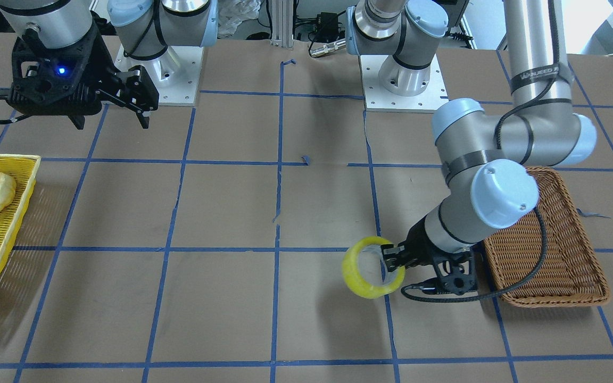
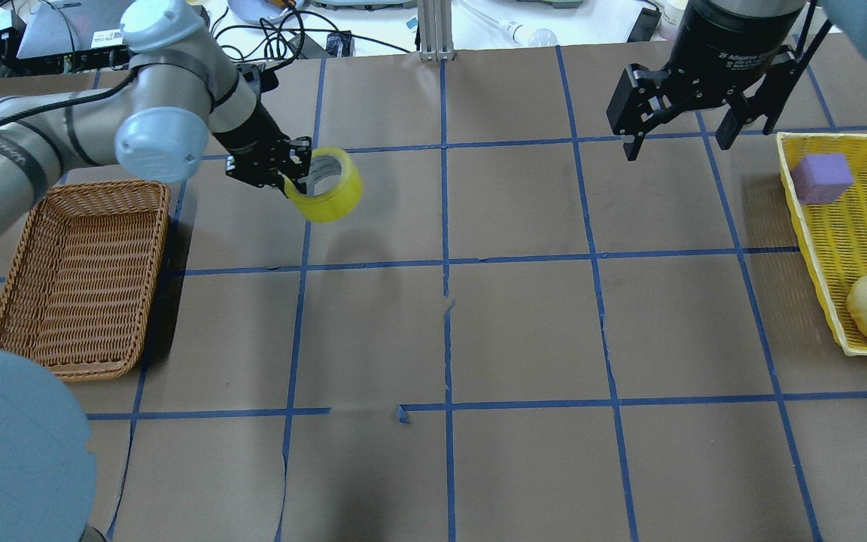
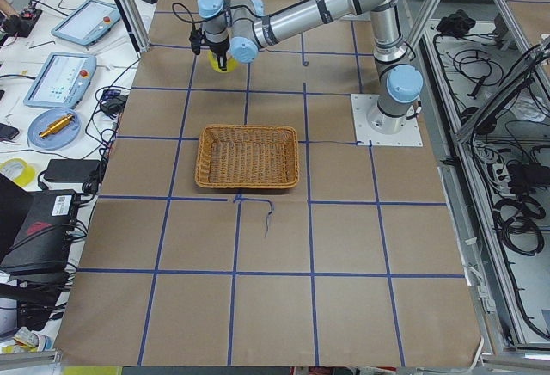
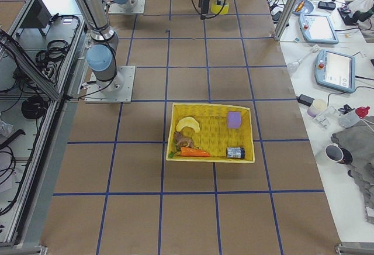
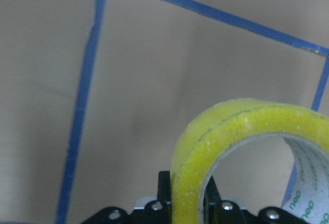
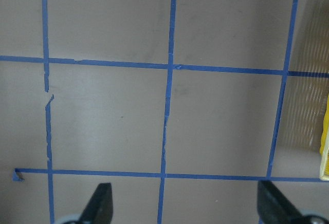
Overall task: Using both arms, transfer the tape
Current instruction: 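Lower the tape roll into the wicker basket and open the left gripper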
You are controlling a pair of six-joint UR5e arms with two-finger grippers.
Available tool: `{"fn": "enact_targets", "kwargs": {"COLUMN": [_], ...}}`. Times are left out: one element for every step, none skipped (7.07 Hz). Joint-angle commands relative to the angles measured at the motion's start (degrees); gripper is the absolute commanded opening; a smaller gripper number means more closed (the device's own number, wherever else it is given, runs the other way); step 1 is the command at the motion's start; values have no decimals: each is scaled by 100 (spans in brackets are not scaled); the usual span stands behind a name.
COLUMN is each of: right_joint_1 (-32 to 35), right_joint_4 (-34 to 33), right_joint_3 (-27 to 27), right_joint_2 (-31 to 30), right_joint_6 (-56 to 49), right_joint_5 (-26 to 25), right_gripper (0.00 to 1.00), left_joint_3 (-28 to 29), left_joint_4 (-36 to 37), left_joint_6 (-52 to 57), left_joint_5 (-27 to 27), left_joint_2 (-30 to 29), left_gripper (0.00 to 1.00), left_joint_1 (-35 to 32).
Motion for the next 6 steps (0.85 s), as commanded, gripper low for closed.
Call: {"fn": "enact_targets", "kwargs": {"right_joint_1": [-5, -6, -6, -40, -41, -41], "right_joint_4": [-64, -264, -388, -346, -363, -372], "right_joint_3": [163, 365, 462, 446, 420, 402], "right_joint_2": [-80, -194, -247, -248, -256, -265], "right_joint_6": [0, 9, 0, -9, -9, -9], "right_joint_5": [-2, -20, -37, -64, -64, -12], "right_gripper": [100, 100, 100, 100, 100, 100], "left_joint_3": [-110, -110, -75, -101, -275, -643], "left_joint_4": [-702, -685, -616, -423, 83, 784], "left_joint_6": [2422, 3084, 3491, 3739, 3767, 3811], "left_joint_5": [897, 1023, 1059, 1121, 1156, 1365], "left_joint_2": [446, 483, 484, 362, 160, -16], "left_gripper": [0, 0, 0, 0, 0, 0], "left_joint_1": [848, 1504, 2094, 2613, 2723, 2767]}}
